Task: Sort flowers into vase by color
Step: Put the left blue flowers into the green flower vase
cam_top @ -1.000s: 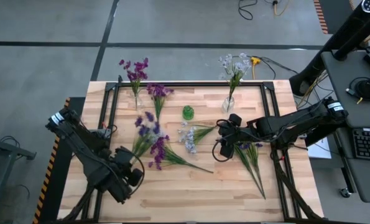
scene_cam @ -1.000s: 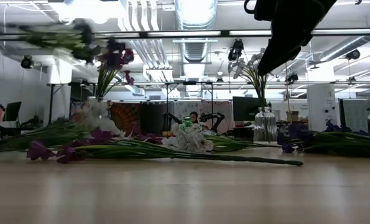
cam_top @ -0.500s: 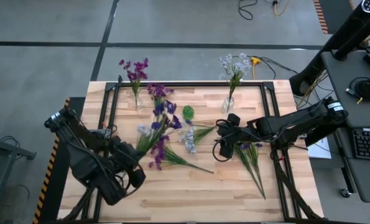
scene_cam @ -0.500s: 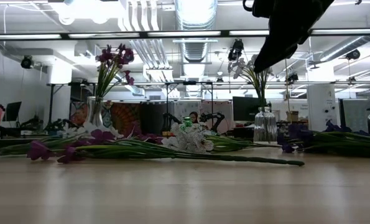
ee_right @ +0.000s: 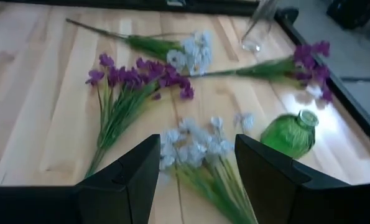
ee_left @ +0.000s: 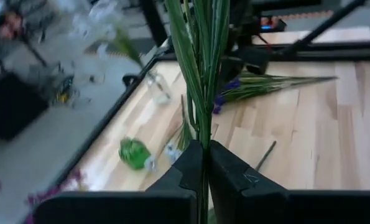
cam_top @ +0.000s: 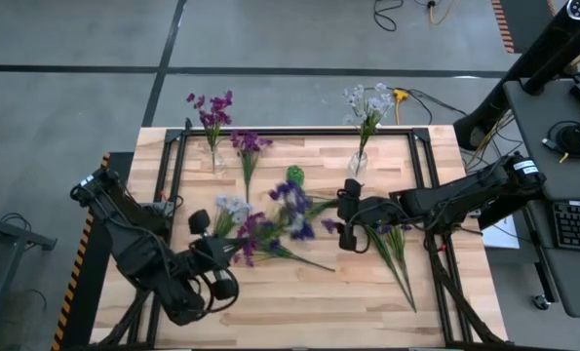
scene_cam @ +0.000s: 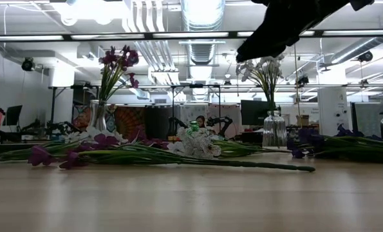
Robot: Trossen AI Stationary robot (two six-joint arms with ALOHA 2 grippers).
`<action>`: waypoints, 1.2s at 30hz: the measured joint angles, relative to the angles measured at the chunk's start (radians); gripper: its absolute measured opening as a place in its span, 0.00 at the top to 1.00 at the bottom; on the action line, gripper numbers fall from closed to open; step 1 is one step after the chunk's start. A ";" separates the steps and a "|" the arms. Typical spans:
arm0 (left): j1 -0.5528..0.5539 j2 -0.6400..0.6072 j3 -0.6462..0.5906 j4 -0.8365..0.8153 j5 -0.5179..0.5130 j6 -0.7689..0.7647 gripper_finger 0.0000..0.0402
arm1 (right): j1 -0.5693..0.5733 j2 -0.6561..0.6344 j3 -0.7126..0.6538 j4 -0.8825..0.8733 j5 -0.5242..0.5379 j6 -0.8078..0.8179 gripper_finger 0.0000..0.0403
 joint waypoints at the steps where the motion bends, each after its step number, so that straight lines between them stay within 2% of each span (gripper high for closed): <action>1: 0.007 0.000 -0.002 0.039 0.003 0.073 1.00 | 0.000 0.000 -0.002 0.014 0.001 -0.012 0.50; 4: 0.040 0.000 -0.003 0.192 0.071 0.331 1.00 | 0.000 0.000 -0.002 0.056 0.000 -0.037 0.50; 7: 0.089 0.000 -0.013 0.355 0.252 0.592 1.00 | 0.002 0.000 -0.002 0.069 0.000 -0.055 0.50; 9: 0.125 -0.001 -0.036 0.454 0.351 0.705 1.00 | 0.004 0.000 -0.002 0.069 0.000 -0.061 0.50; 12: 0.178 -0.027 -0.123 0.578 0.439 0.802 1.00 | 0.016 0.000 -0.002 0.057 -0.001 -0.062 0.50; 16: 0.247 -0.096 -0.341 0.813 0.517 0.833 1.00 | 0.042 0.000 -0.005 0.056 -0.004 -0.065 0.50; 19: 0.281 -0.181 -0.553 1.068 0.575 0.834 1.00 | 0.062 0.000 -0.022 0.093 -0.001 -0.063 0.50; 22: 0.305 -0.247 -0.767 1.367 0.576 0.824 1.00 | 0.071 0.000 -0.071 0.250 0.002 -0.083 0.50; 26: 0.324 -0.268 -0.988 1.719 0.571 0.814 1.00 | 0.068 0.013 -0.162 0.562 0.004 -0.131 0.50; 31: 0.335 -0.229 -1.146 1.984 0.539 0.810 1.00 | 0.066 0.079 -0.196 0.845 0.003 -0.195 0.50; 36: 0.346 -0.159 -1.209 2.123 0.496 0.812 1.00 | 0.063 0.173 -0.127 0.878 0.000 -0.198 0.50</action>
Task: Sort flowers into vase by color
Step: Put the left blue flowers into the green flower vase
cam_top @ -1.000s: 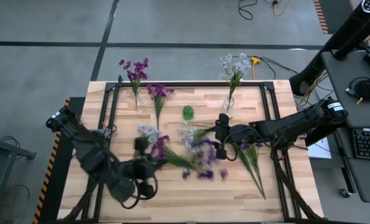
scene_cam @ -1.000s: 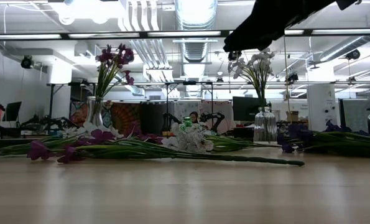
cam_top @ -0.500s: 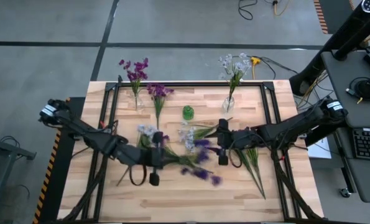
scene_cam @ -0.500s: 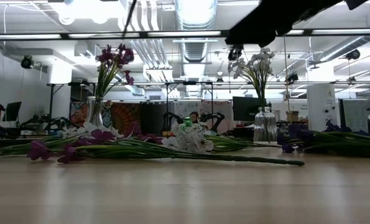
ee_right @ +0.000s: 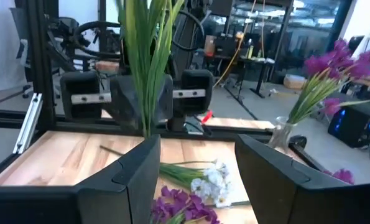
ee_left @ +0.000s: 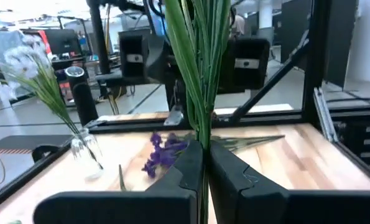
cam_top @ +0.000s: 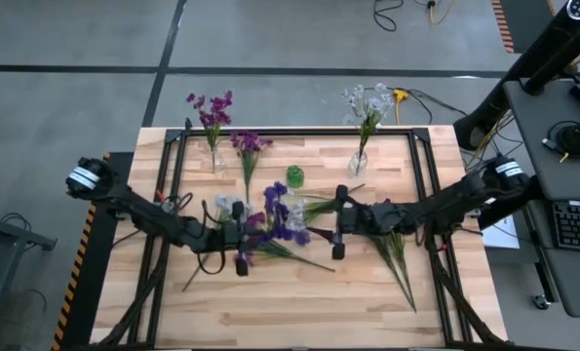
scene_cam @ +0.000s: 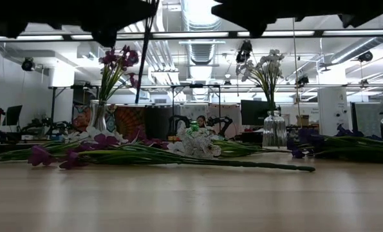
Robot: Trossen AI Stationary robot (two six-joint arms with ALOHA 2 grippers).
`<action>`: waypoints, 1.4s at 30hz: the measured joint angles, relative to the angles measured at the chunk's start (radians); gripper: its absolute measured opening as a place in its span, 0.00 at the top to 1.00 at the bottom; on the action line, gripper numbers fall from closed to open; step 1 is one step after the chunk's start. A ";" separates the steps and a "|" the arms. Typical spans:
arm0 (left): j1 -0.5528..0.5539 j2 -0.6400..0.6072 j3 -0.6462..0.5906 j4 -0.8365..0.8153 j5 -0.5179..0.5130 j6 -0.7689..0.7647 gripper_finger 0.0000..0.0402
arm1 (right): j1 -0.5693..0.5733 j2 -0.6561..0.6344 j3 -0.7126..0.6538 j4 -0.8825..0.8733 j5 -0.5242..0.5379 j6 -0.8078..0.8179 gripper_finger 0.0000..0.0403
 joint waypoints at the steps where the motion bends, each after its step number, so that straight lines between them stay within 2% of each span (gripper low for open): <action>1: 0.000 0.014 -0.008 0.010 -0.001 -0.001 1.00 | 0.000 0.026 0.022 -0.002 0.000 0.006 0.50; 7: 0.000 0.044 -0.029 0.032 -0.006 -0.002 1.00 | -0.002 0.145 0.134 -0.012 -0.003 -0.003 0.47; 15: -0.005 -0.025 -0.098 0.064 -0.015 -0.005 1.00 | -0.006 0.242 0.226 -0.011 0.001 0.035 0.26; 20: -0.003 -0.038 -0.129 0.065 -0.023 -0.002 1.00 | -0.009 0.336 0.319 -0.010 -0.005 0.022 0.19; 28: 0.000 -0.029 -0.137 0.075 -0.003 -0.003 1.00 | -0.017 0.410 0.406 -0.005 -0.004 0.022 0.18; 42: 0.000 -0.020 -0.136 0.084 0.000 -0.021 1.00 | -0.019 0.424 0.427 -0.010 -0.004 0.026 0.20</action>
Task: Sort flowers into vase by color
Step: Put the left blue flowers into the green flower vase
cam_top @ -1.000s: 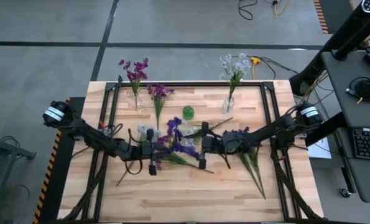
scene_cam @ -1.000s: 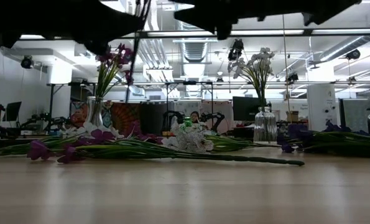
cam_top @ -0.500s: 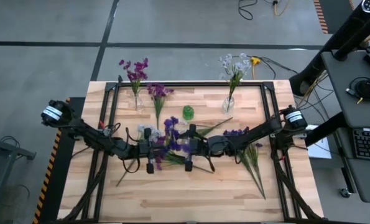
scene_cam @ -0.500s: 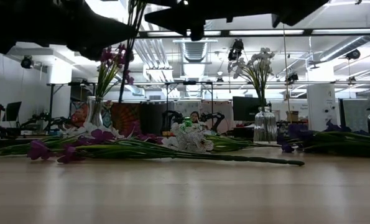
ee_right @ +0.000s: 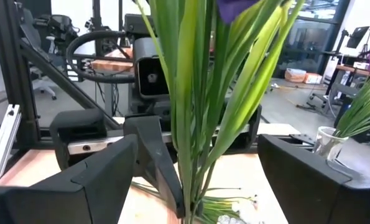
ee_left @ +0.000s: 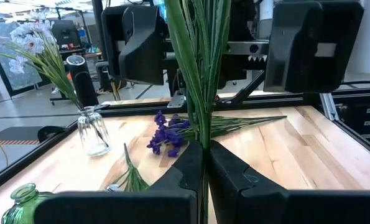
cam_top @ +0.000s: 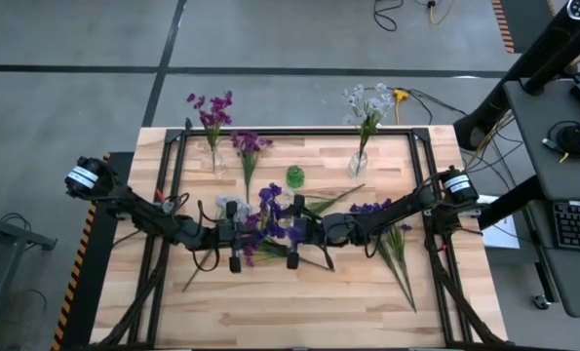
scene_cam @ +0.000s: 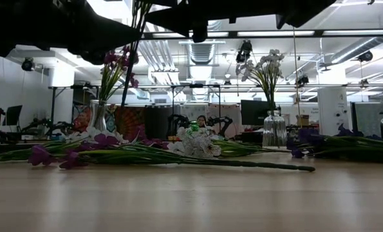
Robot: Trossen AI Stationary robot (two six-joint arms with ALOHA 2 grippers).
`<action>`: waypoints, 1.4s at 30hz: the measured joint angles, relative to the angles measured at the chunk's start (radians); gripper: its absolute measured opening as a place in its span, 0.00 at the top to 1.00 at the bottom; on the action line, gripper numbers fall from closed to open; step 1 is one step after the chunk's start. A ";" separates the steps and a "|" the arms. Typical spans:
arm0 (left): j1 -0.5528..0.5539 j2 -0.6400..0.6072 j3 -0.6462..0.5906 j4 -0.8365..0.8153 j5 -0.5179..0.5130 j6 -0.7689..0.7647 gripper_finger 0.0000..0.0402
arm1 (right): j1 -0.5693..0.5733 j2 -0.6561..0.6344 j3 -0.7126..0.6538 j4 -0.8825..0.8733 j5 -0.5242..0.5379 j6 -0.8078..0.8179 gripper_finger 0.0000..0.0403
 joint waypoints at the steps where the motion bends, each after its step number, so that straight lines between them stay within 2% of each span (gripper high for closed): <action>1: 0.000 0.000 0.000 0.000 0.000 0.000 1.00 | 0.000 0.000 0.000 0.001 0.000 0.003 0.21; 4: 0.000 0.000 0.000 0.003 -0.001 0.000 1.00 | -0.004 0.000 0.000 0.000 0.000 0.007 0.29; 15: 0.002 0.000 0.000 0.002 -0.006 0.000 1.00 | -0.018 0.000 0.000 0.000 -0.064 -0.003 0.70; 23: 0.002 0.000 0.000 0.034 -0.048 -0.010 0.97 | -0.019 -0.002 0.000 0.006 -0.079 -0.017 0.93; 26: 0.002 -0.001 0.000 0.041 -0.048 -0.031 0.89 | -0.019 -0.003 0.000 0.000 -0.079 -0.019 0.96; 35: 0.002 -0.001 0.000 0.026 -0.050 -0.049 0.61 | -0.018 -0.003 0.000 -0.014 -0.080 -0.017 0.95; 42: 0.002 -0.006 -0.001 -0.027 -0.053 -0.069 0.50 | -0.034 -0.052 -0.001 -0.136 -0.071 0.011 0.95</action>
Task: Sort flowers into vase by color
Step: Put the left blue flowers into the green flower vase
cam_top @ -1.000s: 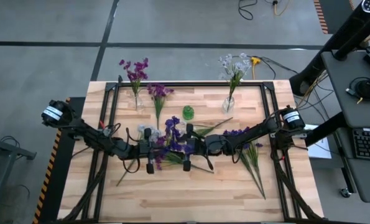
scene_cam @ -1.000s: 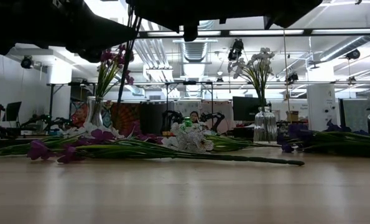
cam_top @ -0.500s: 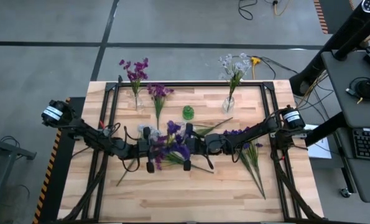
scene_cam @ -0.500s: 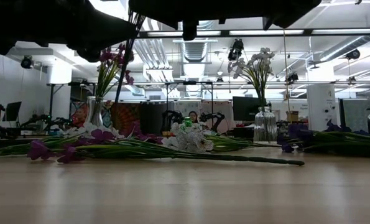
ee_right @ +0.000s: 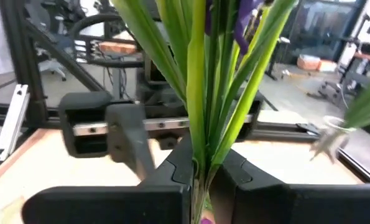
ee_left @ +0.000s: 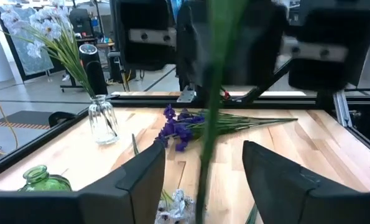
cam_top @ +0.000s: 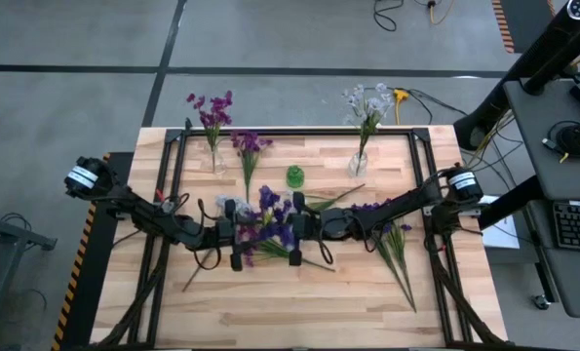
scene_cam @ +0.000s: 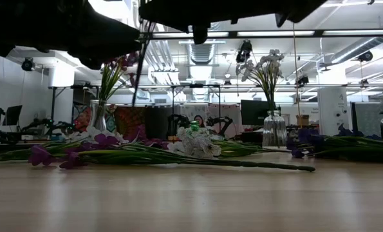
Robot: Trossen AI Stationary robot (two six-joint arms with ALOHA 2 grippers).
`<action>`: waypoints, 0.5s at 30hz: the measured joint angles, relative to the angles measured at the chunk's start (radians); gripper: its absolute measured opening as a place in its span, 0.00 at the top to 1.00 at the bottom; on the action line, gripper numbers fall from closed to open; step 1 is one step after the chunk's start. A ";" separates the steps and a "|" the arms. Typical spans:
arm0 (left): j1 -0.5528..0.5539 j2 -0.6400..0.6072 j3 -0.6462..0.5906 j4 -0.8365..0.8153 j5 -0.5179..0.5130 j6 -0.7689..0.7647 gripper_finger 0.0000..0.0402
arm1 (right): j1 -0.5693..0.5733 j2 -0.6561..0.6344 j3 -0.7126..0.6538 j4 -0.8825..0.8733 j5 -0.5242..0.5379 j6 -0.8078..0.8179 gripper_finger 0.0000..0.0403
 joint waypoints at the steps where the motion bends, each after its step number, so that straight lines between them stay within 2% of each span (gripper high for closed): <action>1: 0.000 -0.001 0.000 -0.001 -0.002 -0.002 0.50 | -0.006 -0.016 0.003 -0.035 0.000 0.006 0.95; 8: 0.000 -0.011 0.000 -0.049 -0.004 -0.006 0.50 | -0.053 -0.129 0.011 -0.269 0.042 0.012 0.96; 15: 0.000 -0.013 0.000 -0.076 -0.005 -0.007 0.50 | -0.134 -0.232 0.011 -0.368 0.053 0.012 0.96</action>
